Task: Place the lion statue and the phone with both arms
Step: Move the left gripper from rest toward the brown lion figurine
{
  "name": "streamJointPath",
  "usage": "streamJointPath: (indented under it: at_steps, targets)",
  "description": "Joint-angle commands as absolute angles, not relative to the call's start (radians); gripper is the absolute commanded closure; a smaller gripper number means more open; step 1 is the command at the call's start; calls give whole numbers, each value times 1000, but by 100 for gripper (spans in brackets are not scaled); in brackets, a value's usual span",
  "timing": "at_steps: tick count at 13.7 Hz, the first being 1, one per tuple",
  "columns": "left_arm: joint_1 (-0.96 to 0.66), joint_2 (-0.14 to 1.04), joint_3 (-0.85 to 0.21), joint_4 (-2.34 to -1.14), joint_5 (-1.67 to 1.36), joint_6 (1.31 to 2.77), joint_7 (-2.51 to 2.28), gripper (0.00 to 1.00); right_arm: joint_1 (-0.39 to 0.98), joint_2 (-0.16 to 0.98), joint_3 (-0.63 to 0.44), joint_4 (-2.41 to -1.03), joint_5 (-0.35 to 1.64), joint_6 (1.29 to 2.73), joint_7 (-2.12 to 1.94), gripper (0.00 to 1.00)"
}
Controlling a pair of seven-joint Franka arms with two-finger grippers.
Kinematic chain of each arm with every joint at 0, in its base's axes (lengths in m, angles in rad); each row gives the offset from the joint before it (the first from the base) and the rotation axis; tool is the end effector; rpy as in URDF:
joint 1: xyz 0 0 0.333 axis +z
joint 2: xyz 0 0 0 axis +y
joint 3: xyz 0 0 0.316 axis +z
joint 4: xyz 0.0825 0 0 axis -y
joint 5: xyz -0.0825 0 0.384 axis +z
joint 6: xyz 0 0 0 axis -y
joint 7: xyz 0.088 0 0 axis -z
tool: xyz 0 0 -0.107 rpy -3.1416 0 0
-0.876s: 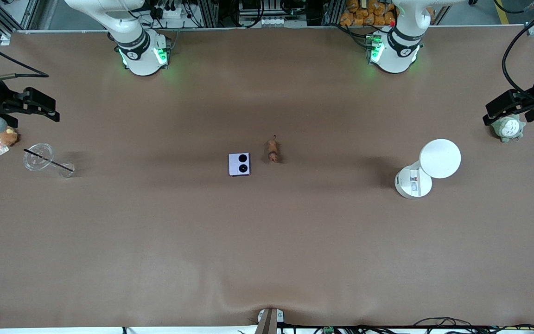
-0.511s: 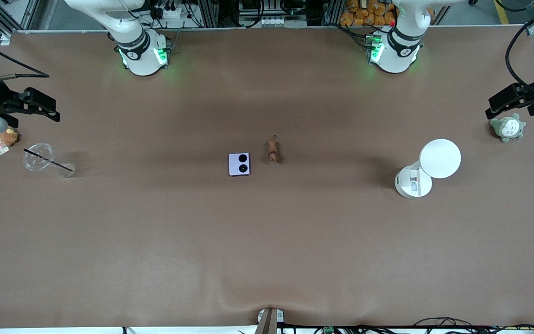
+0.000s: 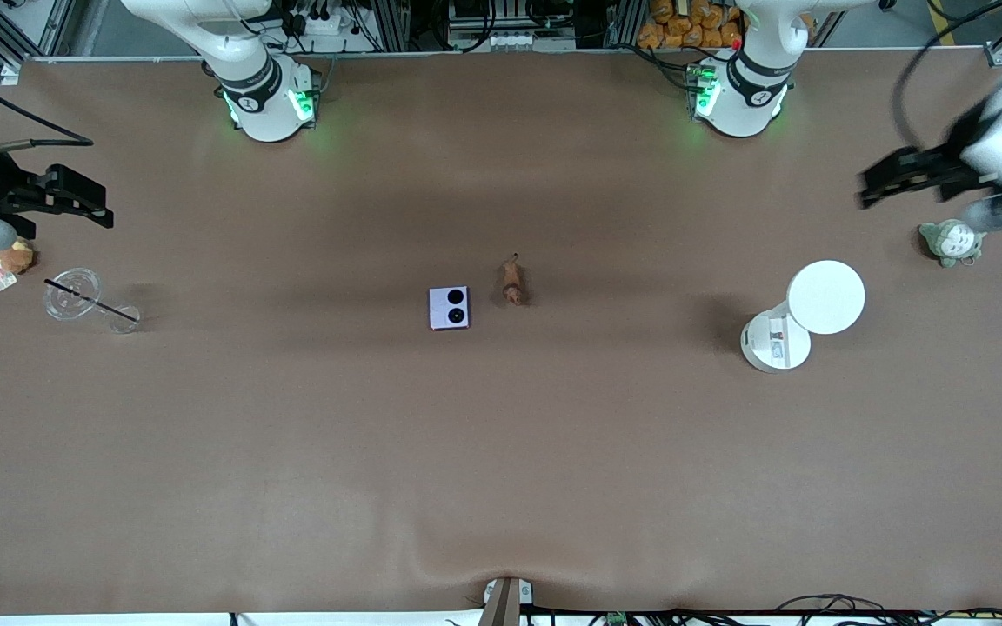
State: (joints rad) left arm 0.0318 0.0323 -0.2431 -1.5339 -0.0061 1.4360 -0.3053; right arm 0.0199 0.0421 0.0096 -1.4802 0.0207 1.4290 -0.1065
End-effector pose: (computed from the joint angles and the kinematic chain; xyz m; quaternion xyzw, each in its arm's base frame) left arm 0.5375 -0.1137 0.6134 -0.9968 -0.0465 0.0642 0.0098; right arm 0.5526 0.0186 0.6316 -0.9965 -0.0689 0.0462 0.0123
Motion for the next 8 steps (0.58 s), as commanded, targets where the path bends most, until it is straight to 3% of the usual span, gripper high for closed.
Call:
streamJointPath:
  at_steps: [1,4,8]
  targets:
    - [26,103,-349,-1560,-6,1503,-409,0,15,31,14,-1489,35,1425,-94,0]
    - [8,126,-432,-1695,-14,1725,-550,0,17,31,12,-1489,35,1422,-94,0]
    - [-102,185,-446,-1801,-9,1931,-742,0,18,31,12,-1489,35,1407,-94,0]
